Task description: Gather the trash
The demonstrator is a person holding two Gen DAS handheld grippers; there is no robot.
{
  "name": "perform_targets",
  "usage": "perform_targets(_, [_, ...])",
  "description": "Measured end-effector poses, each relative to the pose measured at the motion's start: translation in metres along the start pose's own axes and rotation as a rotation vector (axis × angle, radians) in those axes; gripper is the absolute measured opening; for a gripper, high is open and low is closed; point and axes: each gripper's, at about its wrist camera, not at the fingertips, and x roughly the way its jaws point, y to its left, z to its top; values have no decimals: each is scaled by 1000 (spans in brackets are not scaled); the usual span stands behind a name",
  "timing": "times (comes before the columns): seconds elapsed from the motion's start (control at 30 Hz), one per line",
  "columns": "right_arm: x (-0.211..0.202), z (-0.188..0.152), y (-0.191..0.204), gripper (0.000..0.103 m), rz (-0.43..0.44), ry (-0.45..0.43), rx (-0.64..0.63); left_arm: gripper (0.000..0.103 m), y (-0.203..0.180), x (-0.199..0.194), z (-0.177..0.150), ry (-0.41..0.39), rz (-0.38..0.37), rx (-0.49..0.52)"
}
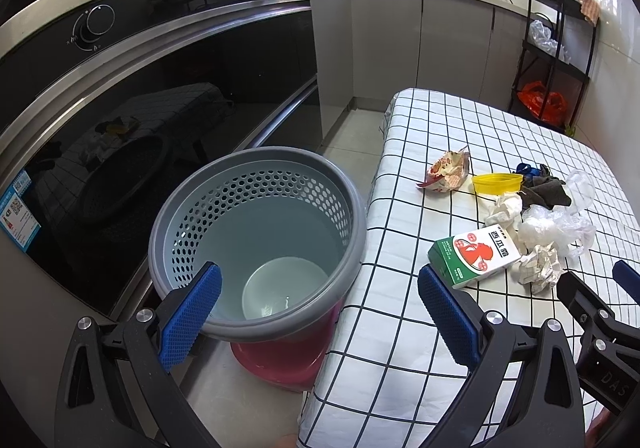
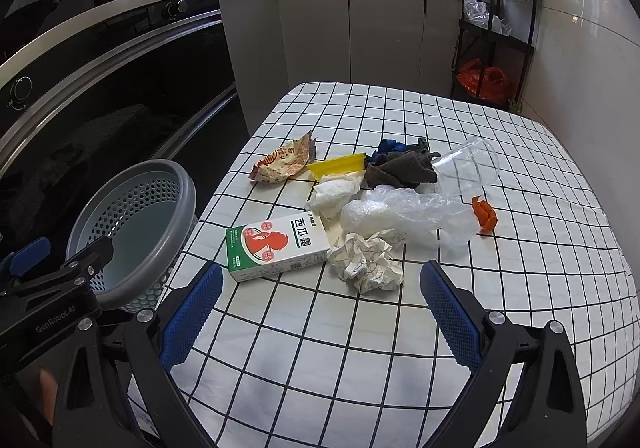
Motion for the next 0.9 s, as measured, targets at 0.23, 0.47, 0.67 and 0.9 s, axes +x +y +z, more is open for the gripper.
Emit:
perform_targets(0.23, [-5,-9,-41,95,0,-8,32,97,-12,10,-2,19,-26,11])
perform_targets(0.47, [-4,-18,-86,95,8,2,66,97,-37,20,-4,31,-89,56])
perform_targets(0.67, [0,-22,-123,95,-39,42,89,96,-59,24,5,31,-122,112])
perform_targets(0.9, [17,-8,-166,95,-123,55,132,96,-79,39,17,9,-160,139])
